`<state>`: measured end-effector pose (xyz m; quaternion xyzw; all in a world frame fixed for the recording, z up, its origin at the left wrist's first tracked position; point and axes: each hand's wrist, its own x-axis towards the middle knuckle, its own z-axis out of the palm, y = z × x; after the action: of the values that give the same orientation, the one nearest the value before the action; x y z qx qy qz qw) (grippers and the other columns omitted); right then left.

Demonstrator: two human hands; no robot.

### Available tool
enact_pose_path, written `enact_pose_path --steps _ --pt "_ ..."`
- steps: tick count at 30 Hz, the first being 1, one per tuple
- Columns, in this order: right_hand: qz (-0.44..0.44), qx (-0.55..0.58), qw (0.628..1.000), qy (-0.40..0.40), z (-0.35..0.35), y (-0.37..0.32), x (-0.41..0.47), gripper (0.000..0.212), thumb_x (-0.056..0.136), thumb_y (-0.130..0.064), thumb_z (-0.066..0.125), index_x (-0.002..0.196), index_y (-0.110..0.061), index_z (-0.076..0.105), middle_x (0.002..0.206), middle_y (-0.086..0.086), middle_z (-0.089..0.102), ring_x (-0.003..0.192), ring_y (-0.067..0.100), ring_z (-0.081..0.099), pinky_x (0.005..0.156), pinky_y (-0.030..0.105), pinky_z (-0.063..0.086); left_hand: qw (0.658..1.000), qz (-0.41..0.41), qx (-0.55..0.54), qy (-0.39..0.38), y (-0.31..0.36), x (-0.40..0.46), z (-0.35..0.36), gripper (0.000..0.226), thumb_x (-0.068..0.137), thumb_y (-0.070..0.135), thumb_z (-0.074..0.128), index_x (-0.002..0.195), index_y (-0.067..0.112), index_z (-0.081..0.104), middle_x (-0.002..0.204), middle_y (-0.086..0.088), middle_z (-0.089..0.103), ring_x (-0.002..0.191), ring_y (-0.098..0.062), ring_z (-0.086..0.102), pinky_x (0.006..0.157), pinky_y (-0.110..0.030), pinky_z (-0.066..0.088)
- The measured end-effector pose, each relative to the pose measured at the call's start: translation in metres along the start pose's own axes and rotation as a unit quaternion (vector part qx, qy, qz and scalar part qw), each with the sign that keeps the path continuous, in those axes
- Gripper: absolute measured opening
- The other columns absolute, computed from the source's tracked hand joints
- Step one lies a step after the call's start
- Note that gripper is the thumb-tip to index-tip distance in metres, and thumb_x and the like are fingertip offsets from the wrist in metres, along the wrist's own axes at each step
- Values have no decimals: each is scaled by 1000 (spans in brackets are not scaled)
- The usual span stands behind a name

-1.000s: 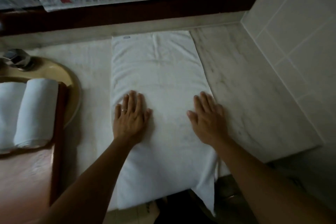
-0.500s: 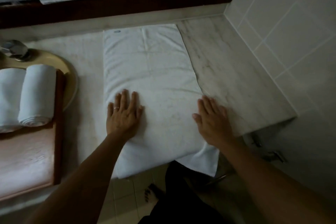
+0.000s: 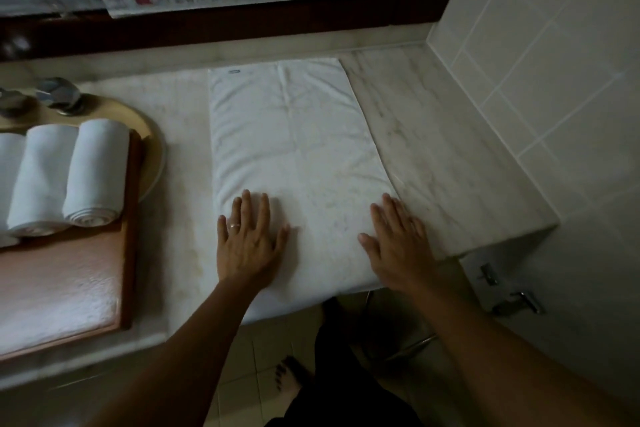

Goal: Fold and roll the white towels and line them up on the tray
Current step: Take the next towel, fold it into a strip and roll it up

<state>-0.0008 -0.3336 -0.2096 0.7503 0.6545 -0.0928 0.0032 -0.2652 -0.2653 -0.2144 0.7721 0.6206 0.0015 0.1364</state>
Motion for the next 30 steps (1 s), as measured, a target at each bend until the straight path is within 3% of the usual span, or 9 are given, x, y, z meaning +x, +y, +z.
enact_pose_path --steps 3,8,11,16,22,24,26,28,30 --pt "-37 -3 999 -6 5 -11 5 76 93 -67 8 158 -28 13 166 0 -1 152 20 1 118 47 15 1000 22 10 2 -2 -18 4 78 92 71 1 158 30 -10 166 -4 -16 154 -23 -10 123 -47 -1" --pt "-4 -9 1000 -10 0 -4 9 79 90 -66 7 157 -25 18 166 1 4 152 20 5 117 45 14 1000 -26 9 -10 -18 -26 0 86 88 74 -3 159 25 -7 165 -8 -17 153 -25 -11 124 -47 -2" --pt "-26 -6 1000 -11 -1 -18 18 79 89 -69 7 158 -31 8 166 1 -4 152 21 -1 118 46 11 1000 -6 5 1 -8 -24 4 88 89 74 0 160 22 -2 166 -9 -14 154 -26 -9 124 -47 -1" --pt "-27 -17 999 -23 3 -17 44 79 89 -73 4 157 -33 -2 165 -1 -12 152 20 -8 120 46 9 1000 -4 15 -7 -10 0 5 85 90 75 -1 158 25 -13 164 -9 -21 153 -26 -13 124 -45 -3" --pt "-36 -18 999 -10 -4 -23 85 78 90 -72 8 157 -32 6 166 0 -7 152 21 -2 118 45 11 1000 -13 15 -7 -13 35 -6 86 90 74 -1 160 23 -4 166 -11 -11 154 -26 -8 124 -46 1" --pt "-36 -19 999 2 -3 -23 81 77 92 -70 16 157 -29 15 166 4 4 151 25 7 116 47 17 999 -14 27 -22 -11 30 -8 85 91 73 -1 160 23 -2 166 -12 -9 154 -28 -5 124 -46 3" --pt "-39 -21 998 40 -1 -25 64 71 91 -65 31 148 -23 40 159 10 31 142 32 31 106 50 32 998 -9 52 -24 -8 15 -12 85 93 72 9 160 20 14 165 -16 10 151 -34 16 121 -48 17" --pt "-59 -34 992 103 -5 -28 56 55 89 -59 42 118 -18 62 127 10 56 110 35 54 85 46 40 996 17 83 0 -5 8 -18 77 93 68 25 141 12 49 140 -19 49 121 -37 51 100 -48 39" --pt "-68 -38 988 135 -16 -32 67 45 89 -57 43 100 -18 63 105 6 56 91 31 54 76 41 38 991 53 102 66 -4 19 -24 63 91 63 34 117 12 60 112 -13 57 95 -34 57 83 -44 42"
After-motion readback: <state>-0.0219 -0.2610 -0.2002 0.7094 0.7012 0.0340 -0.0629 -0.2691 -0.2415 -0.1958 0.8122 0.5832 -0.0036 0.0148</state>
